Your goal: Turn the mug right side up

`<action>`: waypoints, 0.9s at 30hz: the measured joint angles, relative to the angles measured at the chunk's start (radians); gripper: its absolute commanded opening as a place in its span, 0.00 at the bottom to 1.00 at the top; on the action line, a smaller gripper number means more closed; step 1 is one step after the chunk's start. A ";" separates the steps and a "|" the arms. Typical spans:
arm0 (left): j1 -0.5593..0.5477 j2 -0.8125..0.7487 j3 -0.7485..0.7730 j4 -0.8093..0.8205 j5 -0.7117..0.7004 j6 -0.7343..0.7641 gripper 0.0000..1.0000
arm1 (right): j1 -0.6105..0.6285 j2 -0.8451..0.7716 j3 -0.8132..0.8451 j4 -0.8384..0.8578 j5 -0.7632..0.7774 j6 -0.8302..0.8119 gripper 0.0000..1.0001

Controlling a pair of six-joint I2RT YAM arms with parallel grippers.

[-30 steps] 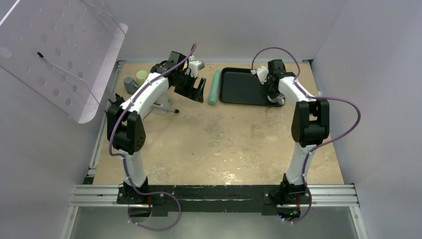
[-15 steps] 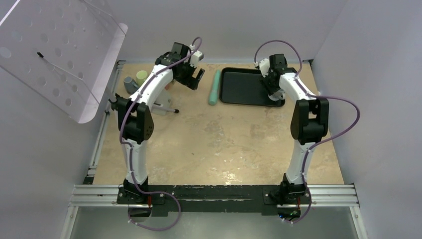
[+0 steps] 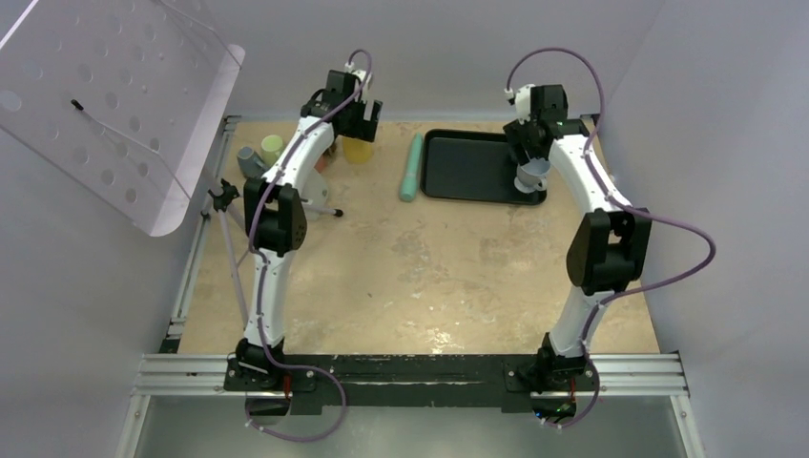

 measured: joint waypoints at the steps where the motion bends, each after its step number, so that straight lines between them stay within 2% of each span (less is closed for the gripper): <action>1: 0.004 0.019 0.005 0.007 -0.004 -0.002 1.00 | 0.000 -0.020 0.002 -0.002 0.003 0.010 0.76; 7: 0.011 0.117 0.044 0.041 -0.043 0.034 0.98 | 0.006 -0.144 0.008 0.000 0.004 0.048 0.75; 12: 0.012 0.150 0.064 0.052 -0.002 0.083 0.84 | 0.023 -0.216 0.007 0.001 0.008 0.060 0.75; 15: 0.013 0.159 0.084 0.055 0.020 0.117 0.69 | 0.030 -0.240 0.001 0.000 0.014 0.062 0.75; 21: 0.017 0.161 0.085 0.076 0.101 0.179 0.24 | 0.031 -0.247 -0.020 -0.003 0.026 0.070 0.74; 24: 0.019 0.127 0.011 0.121 0.166 0.210 0.00 | 0.032 -0.247 -0.033 -0.005 0.026 0.077 0.73; 27: 0.020 0.060 -0.101 0.142 0.248 0.275 0.00 | 0.039 -0.251 -0.057 -0.007 0.026 0.080 0.73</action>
